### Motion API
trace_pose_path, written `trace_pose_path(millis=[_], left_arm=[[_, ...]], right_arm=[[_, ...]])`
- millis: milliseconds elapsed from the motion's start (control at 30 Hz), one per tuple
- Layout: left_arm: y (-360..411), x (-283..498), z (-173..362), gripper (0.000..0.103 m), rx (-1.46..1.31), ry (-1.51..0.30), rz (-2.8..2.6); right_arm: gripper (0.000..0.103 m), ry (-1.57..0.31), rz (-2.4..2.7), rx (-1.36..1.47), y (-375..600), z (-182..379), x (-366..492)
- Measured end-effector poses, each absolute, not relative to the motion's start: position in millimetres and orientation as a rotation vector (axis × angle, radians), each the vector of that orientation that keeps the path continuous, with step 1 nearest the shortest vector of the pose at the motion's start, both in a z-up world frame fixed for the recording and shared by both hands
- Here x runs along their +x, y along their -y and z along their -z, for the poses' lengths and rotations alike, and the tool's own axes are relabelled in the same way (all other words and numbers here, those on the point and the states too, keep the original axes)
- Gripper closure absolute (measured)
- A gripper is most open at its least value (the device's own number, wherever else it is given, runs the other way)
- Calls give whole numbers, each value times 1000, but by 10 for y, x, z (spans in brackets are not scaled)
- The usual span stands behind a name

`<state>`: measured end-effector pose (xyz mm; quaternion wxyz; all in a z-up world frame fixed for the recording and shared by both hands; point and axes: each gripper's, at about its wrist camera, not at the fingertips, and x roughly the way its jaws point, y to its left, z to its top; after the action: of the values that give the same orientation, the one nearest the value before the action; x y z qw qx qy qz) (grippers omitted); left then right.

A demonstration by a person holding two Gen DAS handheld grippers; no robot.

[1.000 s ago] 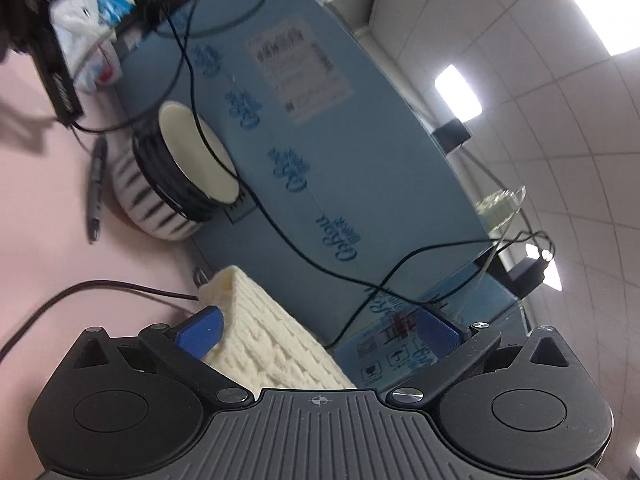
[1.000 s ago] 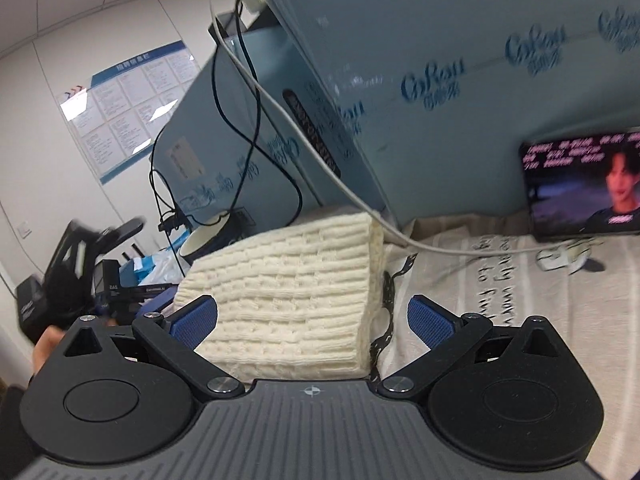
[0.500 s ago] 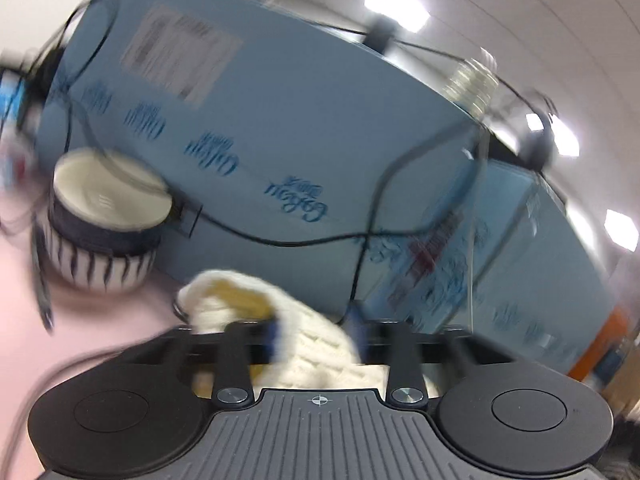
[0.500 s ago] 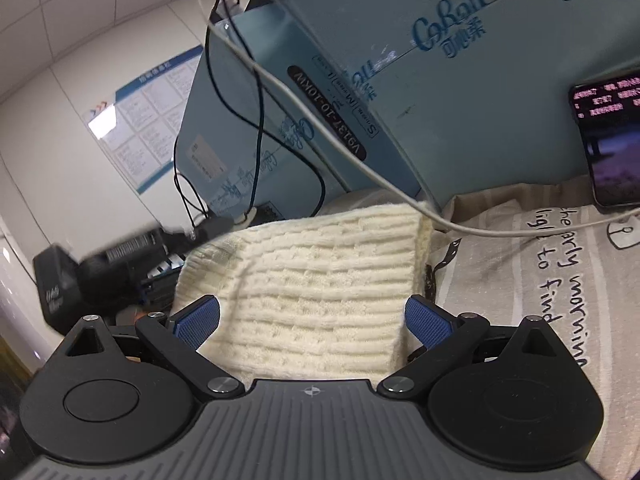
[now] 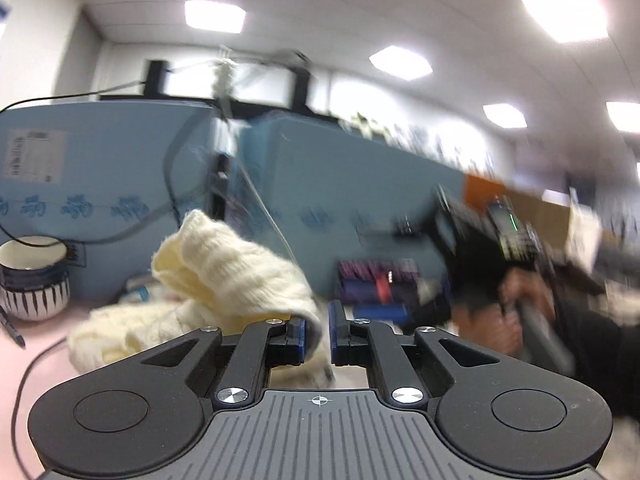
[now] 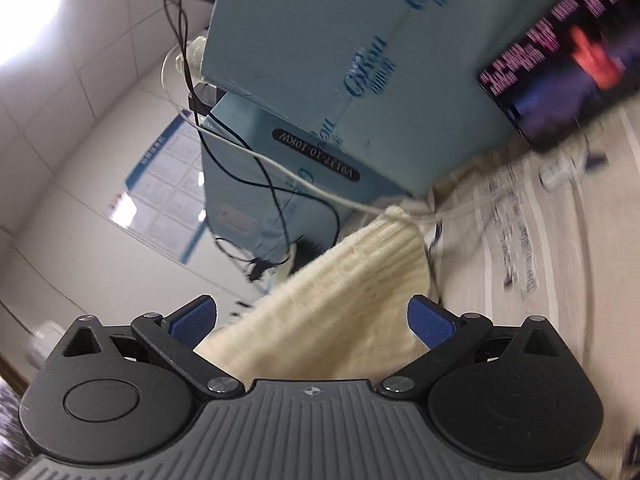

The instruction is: Fold clothes

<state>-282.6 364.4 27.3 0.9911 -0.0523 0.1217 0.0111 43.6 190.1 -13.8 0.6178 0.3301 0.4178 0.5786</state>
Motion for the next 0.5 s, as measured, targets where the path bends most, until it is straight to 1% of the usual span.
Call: trace_pose_path(millis=[167, 267, 300, 333, 367, 400, 433, 500], left_arm=[[-3408, -2911, -104, 92, -28, -390, 60], [-3374, -2950, -73, 85, -12, -462, 114], [-3375, -2994, -70, 73, -10, -480, 128], [-3366, -3058, -70, 65, -7, -485, 134], [-3371, -3144, -83, 61, -14, -462, 131], [-3451, -3238, -132, 49, -41, -417, 125], [-3531, -3333, -180, 35, -68, -371, 119], [-3691, -3521, -277, 23, -122, -280, 107]], right_arm=[[0, -1014, -1334, 728, -1812, 182, 276], [3, -1029, -1334, 692, -1858, 196, 146], [6, -1031, -1324, 670, -1871, 210, 105], [11, -1032, -1314, 649, -1884, 224, 63], [23, -1039, -1297, 619, -1902, 240, 29], [34, -1046, -1280, 589, -1920, 256, -4], [38, -1044, -1272, 578, -1919, 272, -25], [46, -1038, -1258, 557, -1913, 305, -66]])
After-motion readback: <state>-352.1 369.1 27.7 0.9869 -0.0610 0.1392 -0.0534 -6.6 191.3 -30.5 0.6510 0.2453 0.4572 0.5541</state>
